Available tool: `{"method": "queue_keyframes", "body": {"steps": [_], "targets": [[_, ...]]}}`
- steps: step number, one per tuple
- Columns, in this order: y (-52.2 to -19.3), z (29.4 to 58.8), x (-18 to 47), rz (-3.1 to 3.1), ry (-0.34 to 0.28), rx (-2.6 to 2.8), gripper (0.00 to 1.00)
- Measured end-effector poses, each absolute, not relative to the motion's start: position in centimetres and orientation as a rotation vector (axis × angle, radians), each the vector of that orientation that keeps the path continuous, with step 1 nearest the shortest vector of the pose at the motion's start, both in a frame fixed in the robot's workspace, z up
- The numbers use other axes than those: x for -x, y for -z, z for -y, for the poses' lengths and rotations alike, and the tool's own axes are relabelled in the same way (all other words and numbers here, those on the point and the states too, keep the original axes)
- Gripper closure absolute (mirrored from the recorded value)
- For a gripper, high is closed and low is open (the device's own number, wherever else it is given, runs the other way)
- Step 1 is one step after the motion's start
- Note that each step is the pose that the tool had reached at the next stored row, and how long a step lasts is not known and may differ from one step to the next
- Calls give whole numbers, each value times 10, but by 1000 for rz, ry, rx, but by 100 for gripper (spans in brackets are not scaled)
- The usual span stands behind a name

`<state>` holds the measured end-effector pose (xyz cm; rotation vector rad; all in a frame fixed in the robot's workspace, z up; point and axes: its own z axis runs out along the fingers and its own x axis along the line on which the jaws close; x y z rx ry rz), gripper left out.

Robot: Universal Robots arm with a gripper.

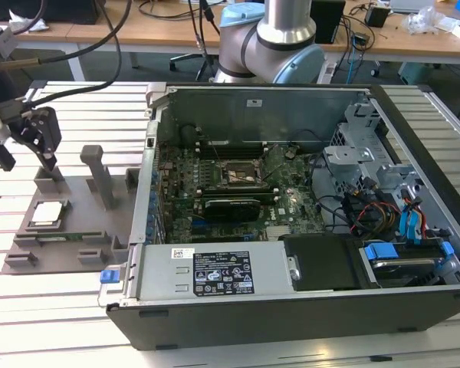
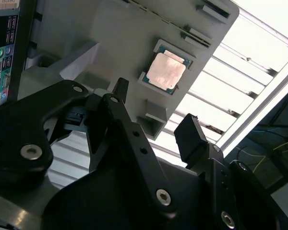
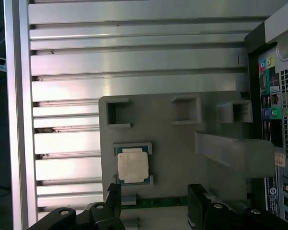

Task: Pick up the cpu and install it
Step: 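Pick up the cpu and move it towards the insertion slot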

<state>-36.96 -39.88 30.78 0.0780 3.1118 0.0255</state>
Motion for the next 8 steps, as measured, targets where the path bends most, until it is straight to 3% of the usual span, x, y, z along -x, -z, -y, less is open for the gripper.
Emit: {"method": "queue_keyframes", "body": {"steps": [8], "targets": [[-302, 399, 370, -3112, -25, -78, 34]]}}
